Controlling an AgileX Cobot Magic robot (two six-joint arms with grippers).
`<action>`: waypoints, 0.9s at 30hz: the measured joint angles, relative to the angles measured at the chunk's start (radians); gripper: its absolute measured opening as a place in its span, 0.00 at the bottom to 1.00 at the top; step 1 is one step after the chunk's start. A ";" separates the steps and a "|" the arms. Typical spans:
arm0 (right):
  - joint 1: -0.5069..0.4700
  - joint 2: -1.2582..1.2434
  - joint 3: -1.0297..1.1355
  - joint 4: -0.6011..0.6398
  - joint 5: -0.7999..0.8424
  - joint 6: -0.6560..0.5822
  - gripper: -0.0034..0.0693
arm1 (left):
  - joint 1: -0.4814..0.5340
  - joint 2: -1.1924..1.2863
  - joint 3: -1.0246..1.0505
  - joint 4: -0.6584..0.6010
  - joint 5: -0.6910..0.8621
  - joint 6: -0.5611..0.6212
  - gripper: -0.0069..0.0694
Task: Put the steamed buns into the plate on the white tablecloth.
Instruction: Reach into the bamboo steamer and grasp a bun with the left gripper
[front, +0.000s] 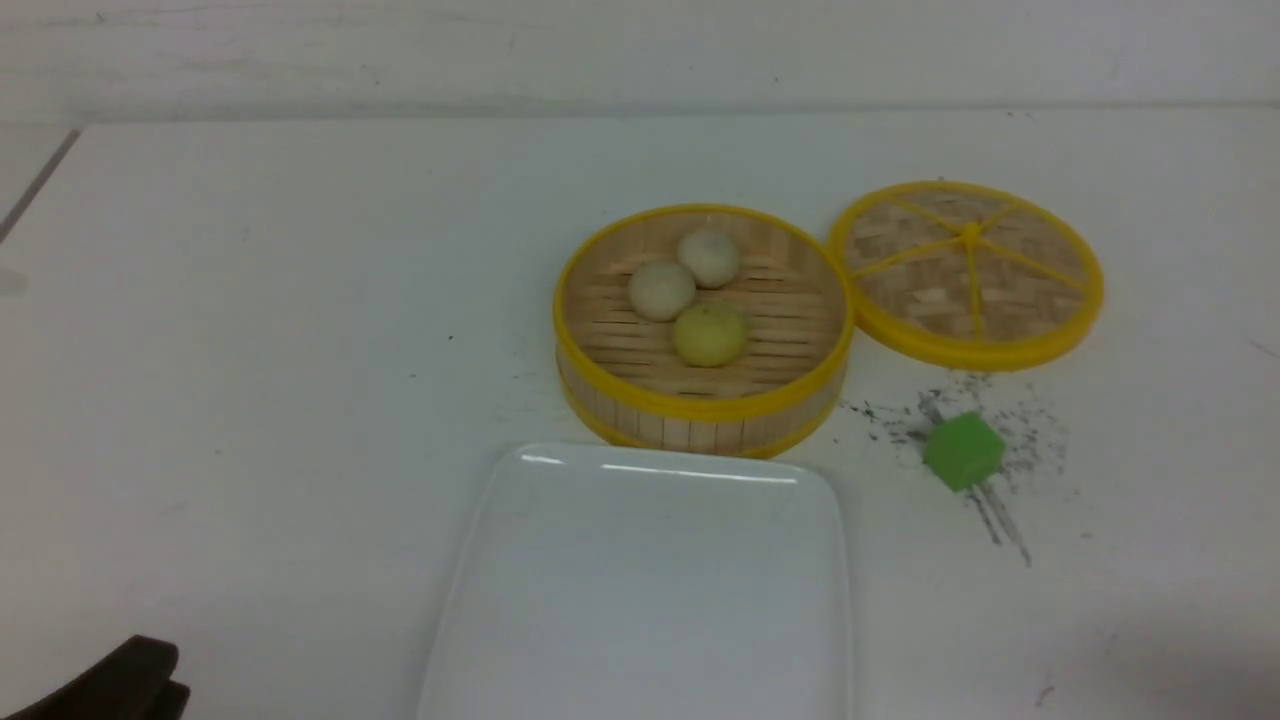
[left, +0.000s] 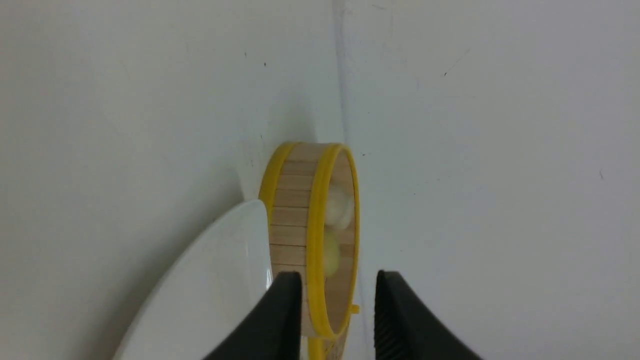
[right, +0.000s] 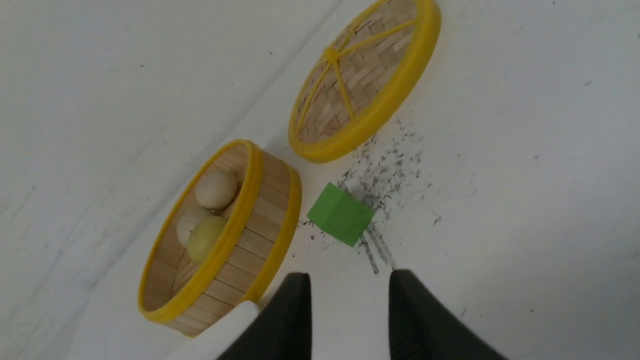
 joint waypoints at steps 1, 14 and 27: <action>0.000 0.000 0.000 0.000 0.000 0.000 0.38 | 0.000 0.000 0.000 0.010 -0.028 0.002 0.41; 0.000 0.263 -0.532 -0.276 0.356 -0.266 0.03 | 0.000 0.241 -0.400 0.177 0.157 0.475 0.09; 0.000 0.986 -0.815 0.212 0.661 -0.947 0.03 | -0.003 1.219 -1.058 0.330 0.869 0.890 0.09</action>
